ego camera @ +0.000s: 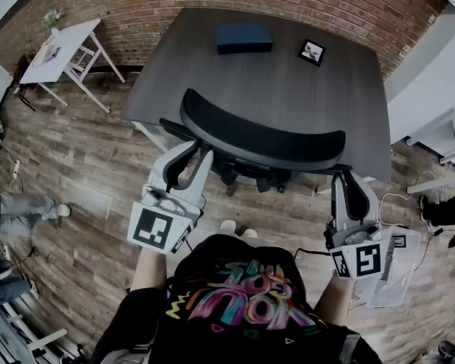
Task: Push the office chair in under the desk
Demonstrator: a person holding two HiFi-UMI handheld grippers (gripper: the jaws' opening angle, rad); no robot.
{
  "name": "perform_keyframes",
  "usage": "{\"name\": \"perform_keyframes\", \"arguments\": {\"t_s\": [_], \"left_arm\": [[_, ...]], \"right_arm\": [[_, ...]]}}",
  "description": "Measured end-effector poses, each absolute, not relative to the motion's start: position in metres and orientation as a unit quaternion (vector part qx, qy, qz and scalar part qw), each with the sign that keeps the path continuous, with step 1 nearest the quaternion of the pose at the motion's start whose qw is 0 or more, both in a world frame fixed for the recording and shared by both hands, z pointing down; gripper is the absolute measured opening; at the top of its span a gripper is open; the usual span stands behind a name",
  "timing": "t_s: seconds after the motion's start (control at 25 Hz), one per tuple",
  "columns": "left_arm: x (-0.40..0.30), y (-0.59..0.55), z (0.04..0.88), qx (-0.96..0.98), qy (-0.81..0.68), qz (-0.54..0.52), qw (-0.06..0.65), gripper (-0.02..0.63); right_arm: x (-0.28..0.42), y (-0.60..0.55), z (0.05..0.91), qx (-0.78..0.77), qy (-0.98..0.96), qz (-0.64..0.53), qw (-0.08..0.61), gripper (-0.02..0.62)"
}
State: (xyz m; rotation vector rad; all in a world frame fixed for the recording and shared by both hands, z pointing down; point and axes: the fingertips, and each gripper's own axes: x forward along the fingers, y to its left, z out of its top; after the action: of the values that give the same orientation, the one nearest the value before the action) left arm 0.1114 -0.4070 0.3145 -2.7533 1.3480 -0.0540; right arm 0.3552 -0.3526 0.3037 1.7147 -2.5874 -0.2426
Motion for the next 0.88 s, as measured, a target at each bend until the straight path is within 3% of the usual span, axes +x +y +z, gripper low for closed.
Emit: {"name": "perform_keyframes", "arguments": {"t_s": [0.2, 0.88], "left_arm": [[0.112, -0.412, 0.321, -0.891, 0.454, -0.013, 0.020, 0.003], [0.107, -0.416, 0.339, -0.893, 0.450, -0.029, 0.007, 0.002]], "right_arm": [[0.361, -0.351, 0.315, 0.560, -0.827, -0.054, 0.006, 0.010], [0.364, -0.356, 0.329, 0.568, -0.823, -0.021, 0.003, 0.000]]}}
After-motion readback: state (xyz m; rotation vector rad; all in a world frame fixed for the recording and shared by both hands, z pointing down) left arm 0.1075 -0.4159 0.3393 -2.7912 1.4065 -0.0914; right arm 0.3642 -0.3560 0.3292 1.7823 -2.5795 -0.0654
